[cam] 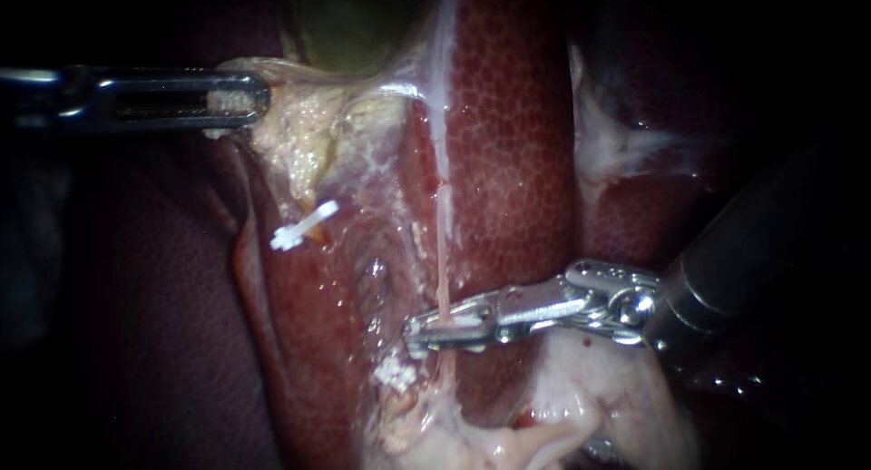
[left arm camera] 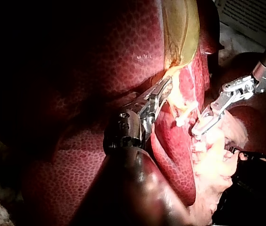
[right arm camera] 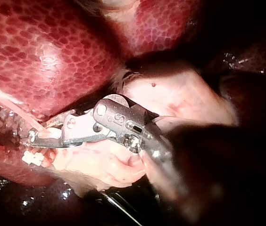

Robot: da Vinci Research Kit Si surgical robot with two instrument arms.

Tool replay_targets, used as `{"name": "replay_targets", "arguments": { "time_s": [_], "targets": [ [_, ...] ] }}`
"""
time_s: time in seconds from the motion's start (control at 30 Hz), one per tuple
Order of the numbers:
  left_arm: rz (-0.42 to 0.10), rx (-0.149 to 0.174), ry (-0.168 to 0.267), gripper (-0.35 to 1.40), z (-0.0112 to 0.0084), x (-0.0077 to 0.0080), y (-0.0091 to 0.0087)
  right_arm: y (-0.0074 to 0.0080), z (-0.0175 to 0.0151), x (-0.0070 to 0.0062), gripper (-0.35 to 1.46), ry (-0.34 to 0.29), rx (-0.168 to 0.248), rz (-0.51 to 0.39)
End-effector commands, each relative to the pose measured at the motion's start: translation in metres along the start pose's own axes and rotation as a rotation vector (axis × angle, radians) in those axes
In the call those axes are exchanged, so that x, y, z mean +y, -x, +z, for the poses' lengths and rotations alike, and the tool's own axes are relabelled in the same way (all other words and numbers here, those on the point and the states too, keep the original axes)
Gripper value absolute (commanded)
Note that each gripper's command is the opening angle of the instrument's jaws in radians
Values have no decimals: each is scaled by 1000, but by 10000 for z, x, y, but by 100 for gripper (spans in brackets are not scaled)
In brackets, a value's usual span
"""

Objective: Going back second clip right tube

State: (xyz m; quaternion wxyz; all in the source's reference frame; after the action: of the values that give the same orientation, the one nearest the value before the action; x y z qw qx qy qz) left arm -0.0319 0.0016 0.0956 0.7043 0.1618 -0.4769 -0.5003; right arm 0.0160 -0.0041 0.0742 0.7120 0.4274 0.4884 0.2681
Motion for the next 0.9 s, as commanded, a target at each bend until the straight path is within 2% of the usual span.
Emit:
{"name": "replay_targets", "arguments": {
  "time_s": [0.03, 0.3, 0.33, 0.43, 0.57, 0.73, 0.9],
  "targets": [
    [0, 1, -2, -35, 1, 0, -1, 0, 0, 0, -35, 0, 0, 0],
    [0, 1, -3, -35, 2, 0, -2, 0, 0, 0, -35, -2, 0, -1],
    [0, 1, -2, -35, 2, 0, -2, 0, 0, 0, -30, -4, -2, 0],
    [0, 2, -5, -35, 2, 0, -3, -1, 0, 0, 12, 26, 12, -24],
    [1, 2, -6, -35, 4, -1, -5, -8, -3, 1, 44, 53, 23, -53],
    [2, 1, -6, -35, 6, -2, -7, -20, -17, -3, 55, 57, 23, -96],
    [2, 2, -8, -35, 7, -2, -8, -25, -37, -8, 59, 92, 35, -130]
  ]
}}
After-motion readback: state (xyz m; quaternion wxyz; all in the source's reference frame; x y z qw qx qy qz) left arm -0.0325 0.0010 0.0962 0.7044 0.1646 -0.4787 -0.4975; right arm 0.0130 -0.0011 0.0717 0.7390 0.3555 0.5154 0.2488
